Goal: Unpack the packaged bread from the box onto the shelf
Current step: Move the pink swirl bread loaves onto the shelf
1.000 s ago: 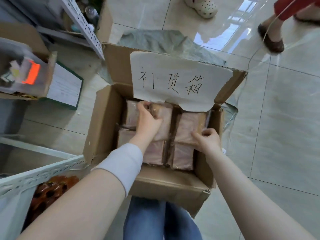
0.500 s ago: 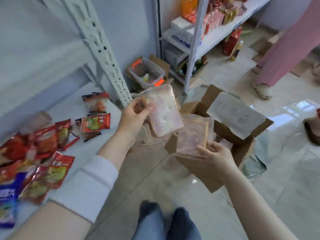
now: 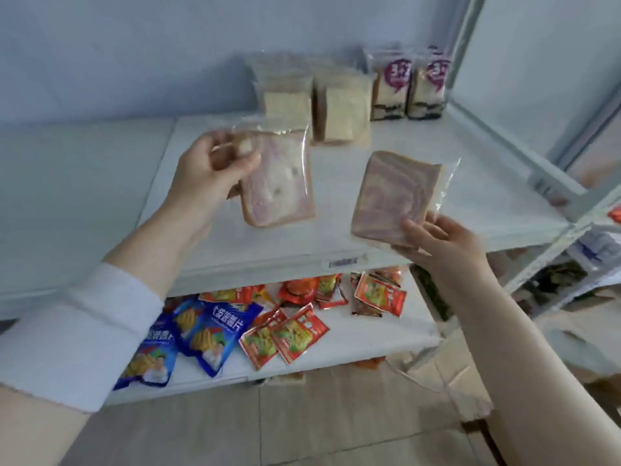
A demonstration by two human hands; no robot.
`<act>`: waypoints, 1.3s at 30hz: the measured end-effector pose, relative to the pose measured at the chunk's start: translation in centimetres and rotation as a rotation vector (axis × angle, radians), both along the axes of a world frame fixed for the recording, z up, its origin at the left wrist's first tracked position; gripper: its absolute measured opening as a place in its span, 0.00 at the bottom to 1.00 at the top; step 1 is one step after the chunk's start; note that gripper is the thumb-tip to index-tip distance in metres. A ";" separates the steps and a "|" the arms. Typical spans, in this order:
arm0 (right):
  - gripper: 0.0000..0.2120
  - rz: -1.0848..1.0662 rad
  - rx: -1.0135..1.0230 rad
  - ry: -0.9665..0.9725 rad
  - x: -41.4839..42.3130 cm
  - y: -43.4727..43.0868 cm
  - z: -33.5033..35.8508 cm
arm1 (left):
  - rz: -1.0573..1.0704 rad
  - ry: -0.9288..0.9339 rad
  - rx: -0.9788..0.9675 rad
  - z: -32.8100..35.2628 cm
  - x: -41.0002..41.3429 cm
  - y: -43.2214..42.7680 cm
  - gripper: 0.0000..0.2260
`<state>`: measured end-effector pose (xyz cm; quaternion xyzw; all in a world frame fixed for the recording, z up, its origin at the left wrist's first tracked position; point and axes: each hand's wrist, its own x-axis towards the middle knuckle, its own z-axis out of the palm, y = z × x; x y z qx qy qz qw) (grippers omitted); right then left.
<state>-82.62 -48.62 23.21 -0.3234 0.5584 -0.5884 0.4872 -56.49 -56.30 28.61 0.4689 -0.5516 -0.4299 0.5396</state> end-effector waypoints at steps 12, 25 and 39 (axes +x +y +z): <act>0.14 0.057 -0.100 0.191 22.5 -28.6 0.1 | 0.273 0.015 -0.014 -2.6 17.7 -21.8 0.14; 0.17 -0.125 -0.053 0.428 28.2 -45.2 -4.0 | 0.263 0.028 -0.047 -6.5 20.9 -39.5 0.17; 0.21 -0.306 -0.023 0.579 28.7 -48.3 -3.6 | 0.338 -0.170 -0.061 -6.7 20.7 -42.8 0.25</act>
